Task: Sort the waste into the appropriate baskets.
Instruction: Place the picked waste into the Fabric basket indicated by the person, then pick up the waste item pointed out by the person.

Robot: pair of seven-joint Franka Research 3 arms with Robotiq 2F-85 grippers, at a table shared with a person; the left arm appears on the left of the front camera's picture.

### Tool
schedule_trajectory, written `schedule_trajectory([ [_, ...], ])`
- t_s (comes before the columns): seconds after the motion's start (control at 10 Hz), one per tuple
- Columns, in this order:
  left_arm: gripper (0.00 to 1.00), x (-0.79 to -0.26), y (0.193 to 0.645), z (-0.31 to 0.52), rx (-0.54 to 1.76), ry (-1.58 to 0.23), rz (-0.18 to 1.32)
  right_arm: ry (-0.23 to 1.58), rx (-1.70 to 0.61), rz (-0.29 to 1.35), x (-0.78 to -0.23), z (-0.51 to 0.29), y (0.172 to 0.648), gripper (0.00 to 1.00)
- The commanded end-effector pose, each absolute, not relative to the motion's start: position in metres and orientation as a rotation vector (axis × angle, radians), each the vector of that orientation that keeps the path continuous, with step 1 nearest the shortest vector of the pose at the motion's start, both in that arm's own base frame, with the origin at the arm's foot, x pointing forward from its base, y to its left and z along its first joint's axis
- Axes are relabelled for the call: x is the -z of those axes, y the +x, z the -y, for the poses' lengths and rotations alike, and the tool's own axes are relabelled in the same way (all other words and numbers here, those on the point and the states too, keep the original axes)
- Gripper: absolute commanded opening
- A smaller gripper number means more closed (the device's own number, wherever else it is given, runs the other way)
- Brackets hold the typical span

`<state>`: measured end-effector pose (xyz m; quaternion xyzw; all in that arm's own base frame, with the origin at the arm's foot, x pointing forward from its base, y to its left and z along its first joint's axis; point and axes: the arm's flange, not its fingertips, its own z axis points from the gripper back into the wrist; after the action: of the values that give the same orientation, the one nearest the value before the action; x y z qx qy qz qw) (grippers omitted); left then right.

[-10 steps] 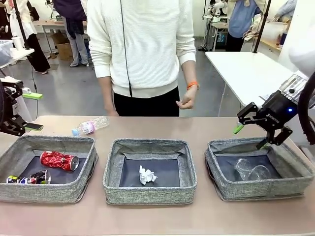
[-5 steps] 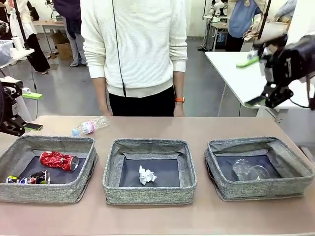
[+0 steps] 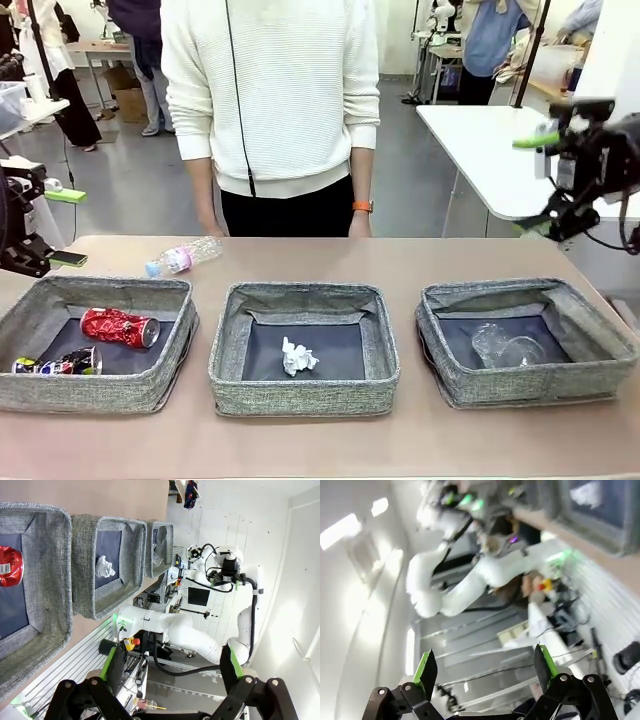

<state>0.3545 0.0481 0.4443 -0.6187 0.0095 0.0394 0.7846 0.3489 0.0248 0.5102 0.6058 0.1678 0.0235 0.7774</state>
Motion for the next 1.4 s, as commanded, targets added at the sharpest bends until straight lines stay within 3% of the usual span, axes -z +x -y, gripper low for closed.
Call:
schedule_trajectory([
  [0.0, 1.0, -0.445, 0.352, -0.049, -0.067, -1.345, -0.008, 1.189, -0.014, -0.165, -0.496, -0.027, 0.331, 1.0],
  [0.1, 1.0, -0.445, 0.352, -0.049, -0.067, -1.345, -0.008, 1.31, -0.051, -0.363, -0.51, -0.025, 0.349, 1.0],
  [1.3, 1.0, -0.445, 0.352, -0.049, -0.067, -1.345, -0.008, 1.31, -0.051, -0.363, -0.51, -0.025, 0.349, 1.0],
])
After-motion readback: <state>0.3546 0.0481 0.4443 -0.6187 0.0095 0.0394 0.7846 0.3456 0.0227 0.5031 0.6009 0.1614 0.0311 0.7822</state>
